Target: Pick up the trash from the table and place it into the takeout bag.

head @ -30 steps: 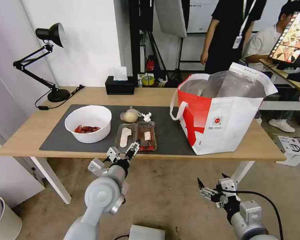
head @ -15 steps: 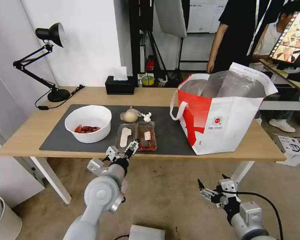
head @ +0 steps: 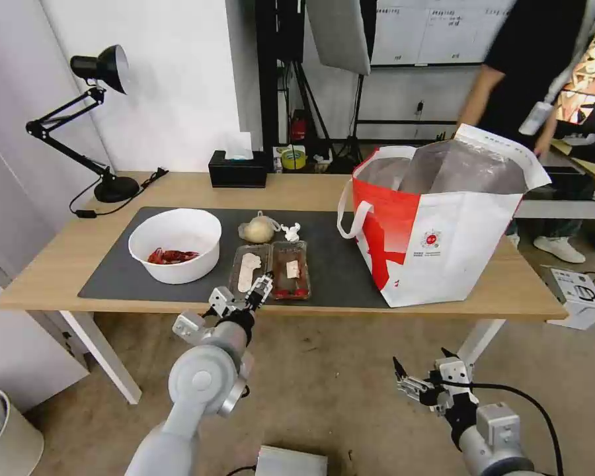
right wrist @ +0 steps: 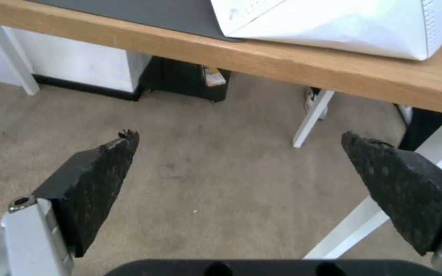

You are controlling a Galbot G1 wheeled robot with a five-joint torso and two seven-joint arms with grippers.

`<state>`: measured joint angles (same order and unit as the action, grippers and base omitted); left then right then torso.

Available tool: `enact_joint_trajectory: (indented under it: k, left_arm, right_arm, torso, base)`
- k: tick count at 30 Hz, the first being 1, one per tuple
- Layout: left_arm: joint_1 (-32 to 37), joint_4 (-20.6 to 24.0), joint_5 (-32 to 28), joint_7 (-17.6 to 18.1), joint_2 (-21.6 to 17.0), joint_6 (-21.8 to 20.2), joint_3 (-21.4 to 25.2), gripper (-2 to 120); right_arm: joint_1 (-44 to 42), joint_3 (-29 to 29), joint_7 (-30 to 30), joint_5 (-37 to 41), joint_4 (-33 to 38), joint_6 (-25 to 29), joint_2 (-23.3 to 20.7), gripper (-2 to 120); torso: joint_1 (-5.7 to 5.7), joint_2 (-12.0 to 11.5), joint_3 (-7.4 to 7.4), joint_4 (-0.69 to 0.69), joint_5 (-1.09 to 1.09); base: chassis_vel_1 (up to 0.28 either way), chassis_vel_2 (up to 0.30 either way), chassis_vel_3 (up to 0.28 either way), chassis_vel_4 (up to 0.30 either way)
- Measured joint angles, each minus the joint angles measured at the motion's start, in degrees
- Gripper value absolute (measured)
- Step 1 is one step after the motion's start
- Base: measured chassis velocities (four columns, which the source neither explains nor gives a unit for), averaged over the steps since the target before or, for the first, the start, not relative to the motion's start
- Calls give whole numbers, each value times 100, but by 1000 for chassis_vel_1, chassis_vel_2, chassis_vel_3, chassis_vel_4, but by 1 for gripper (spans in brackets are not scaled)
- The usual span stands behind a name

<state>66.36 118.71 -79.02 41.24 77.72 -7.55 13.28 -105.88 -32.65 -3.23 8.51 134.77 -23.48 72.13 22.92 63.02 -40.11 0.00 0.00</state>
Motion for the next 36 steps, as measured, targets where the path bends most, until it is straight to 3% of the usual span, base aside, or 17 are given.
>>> enact_joint_trajectory:
  k: [22, 36]
  left_arm:
    - [42, 258, 77, -363, -113, 204, 100, 100]
    - [77, 333, 99, -895, -123, 349, 152, 100]
  right_arm:
    - [-38, 49, 19, -100, -18, 51, 81, 100]
    - [-98, 51, 32, -144, 24, 91, 73, 100]
  torso:
    - [0, 0, 0, 0, 0]
    - [0, 0, 0, 0, 0]
  base:
    - [0, 0, 0, 0]
    - [0, 0, 0, 0]
